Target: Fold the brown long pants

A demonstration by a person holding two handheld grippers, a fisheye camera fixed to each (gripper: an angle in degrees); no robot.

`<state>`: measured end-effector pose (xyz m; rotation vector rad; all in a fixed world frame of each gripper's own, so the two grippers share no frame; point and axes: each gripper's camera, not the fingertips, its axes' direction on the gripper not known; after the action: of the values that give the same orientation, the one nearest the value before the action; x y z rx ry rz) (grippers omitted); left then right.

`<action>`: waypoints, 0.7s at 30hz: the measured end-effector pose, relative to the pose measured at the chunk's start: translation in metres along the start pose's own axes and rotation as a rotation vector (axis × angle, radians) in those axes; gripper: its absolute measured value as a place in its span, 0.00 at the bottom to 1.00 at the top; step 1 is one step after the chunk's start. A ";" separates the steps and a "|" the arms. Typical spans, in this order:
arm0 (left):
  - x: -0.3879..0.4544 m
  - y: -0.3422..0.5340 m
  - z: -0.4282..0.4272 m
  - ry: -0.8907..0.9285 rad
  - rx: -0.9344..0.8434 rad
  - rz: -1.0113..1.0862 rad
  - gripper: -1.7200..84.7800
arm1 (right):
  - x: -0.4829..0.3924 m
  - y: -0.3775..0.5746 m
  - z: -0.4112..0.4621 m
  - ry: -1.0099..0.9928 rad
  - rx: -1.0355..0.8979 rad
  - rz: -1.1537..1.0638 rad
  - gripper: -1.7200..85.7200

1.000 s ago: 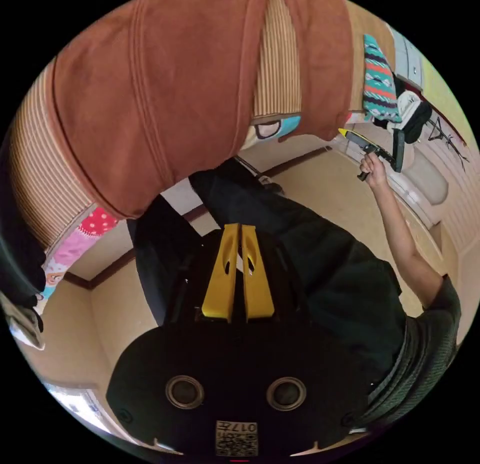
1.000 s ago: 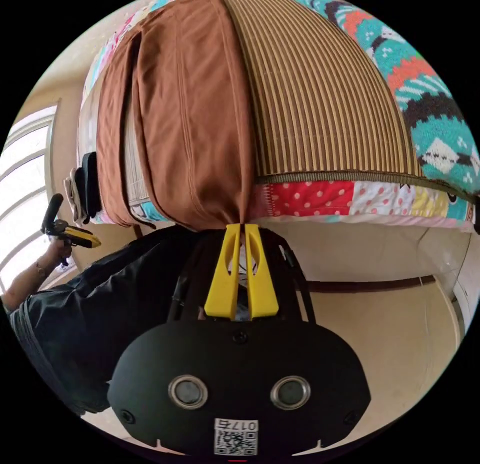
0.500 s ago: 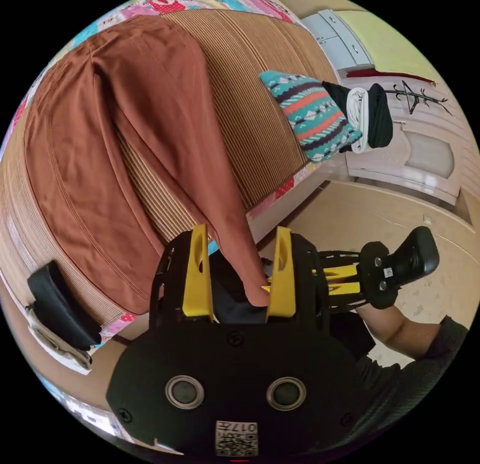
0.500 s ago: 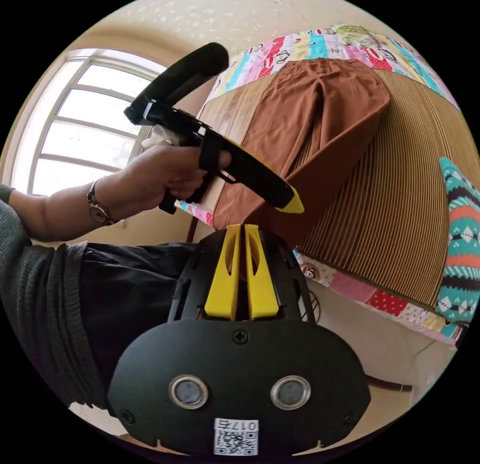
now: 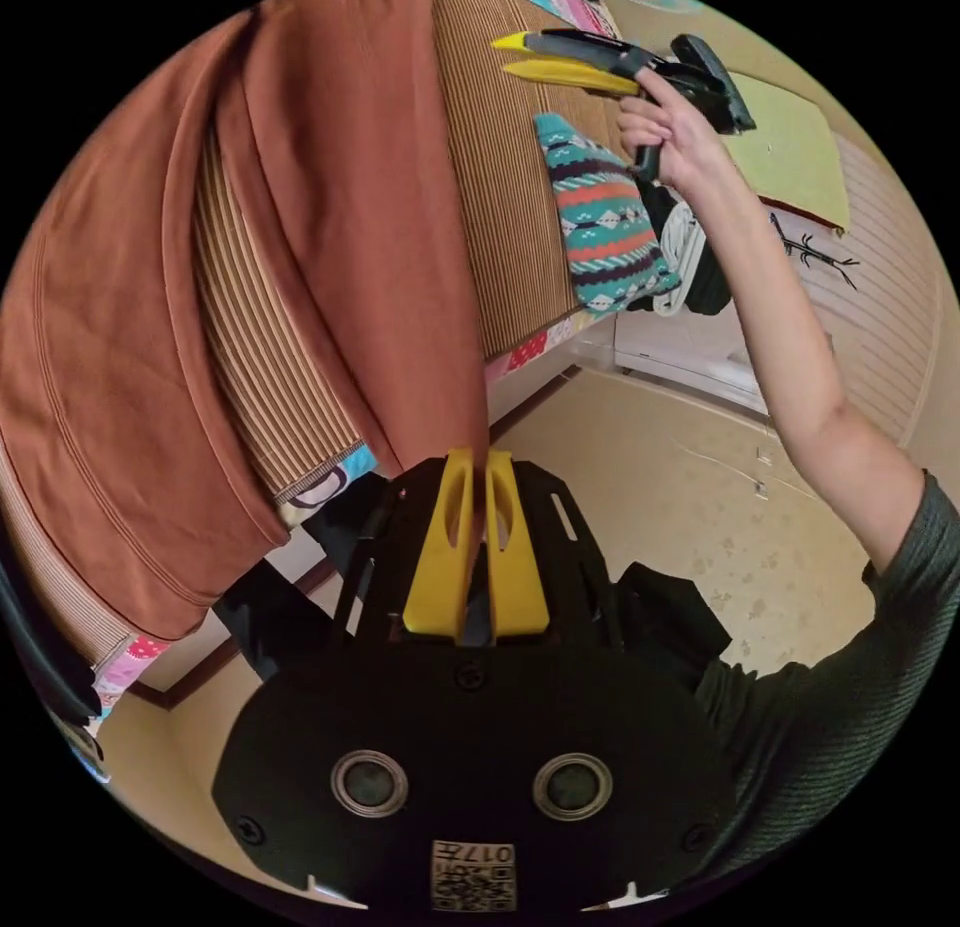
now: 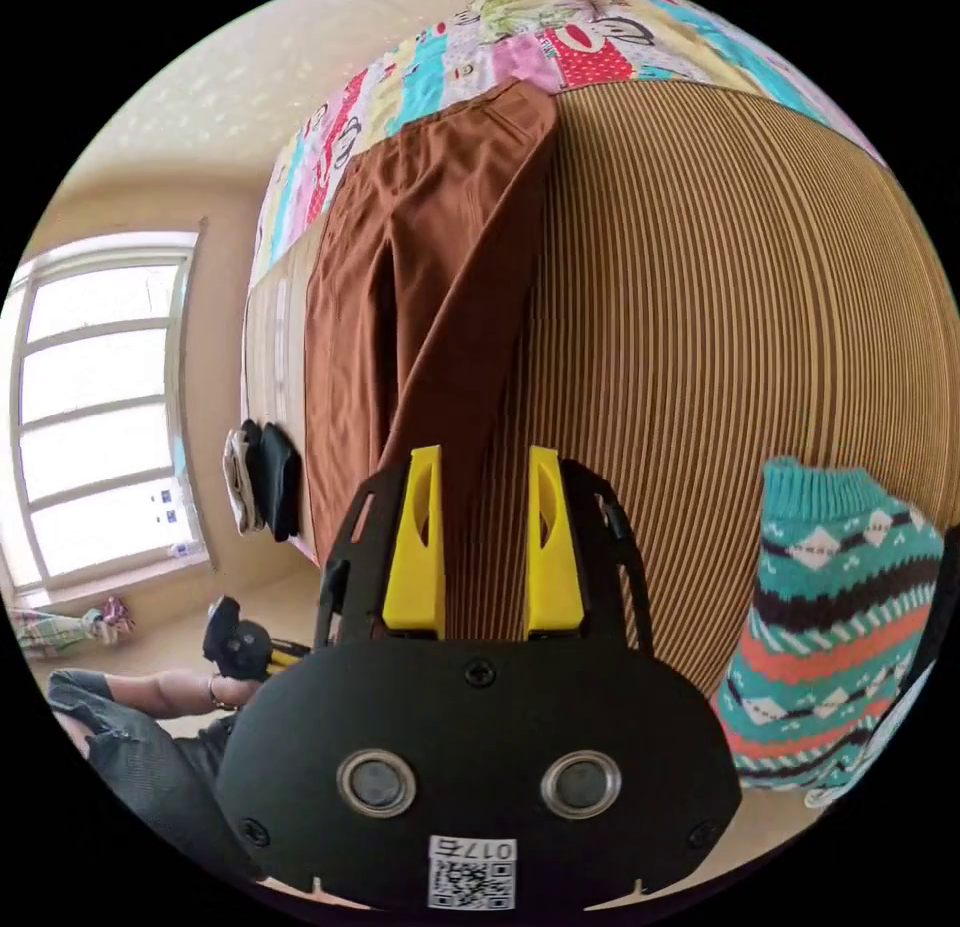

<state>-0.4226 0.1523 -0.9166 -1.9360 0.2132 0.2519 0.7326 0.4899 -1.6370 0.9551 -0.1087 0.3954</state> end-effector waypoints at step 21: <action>-0.091 0.235 -0.070 0.363 0.670 -0.264 0.01 | -0.345 -0.227 0.133 0.487 0.478 -0.377 0.03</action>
<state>-0.5676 0.0036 -1.0759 -1.3059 0.2394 -0.3191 0.5099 0.1692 -1.8259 1.2907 0.6265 0.2972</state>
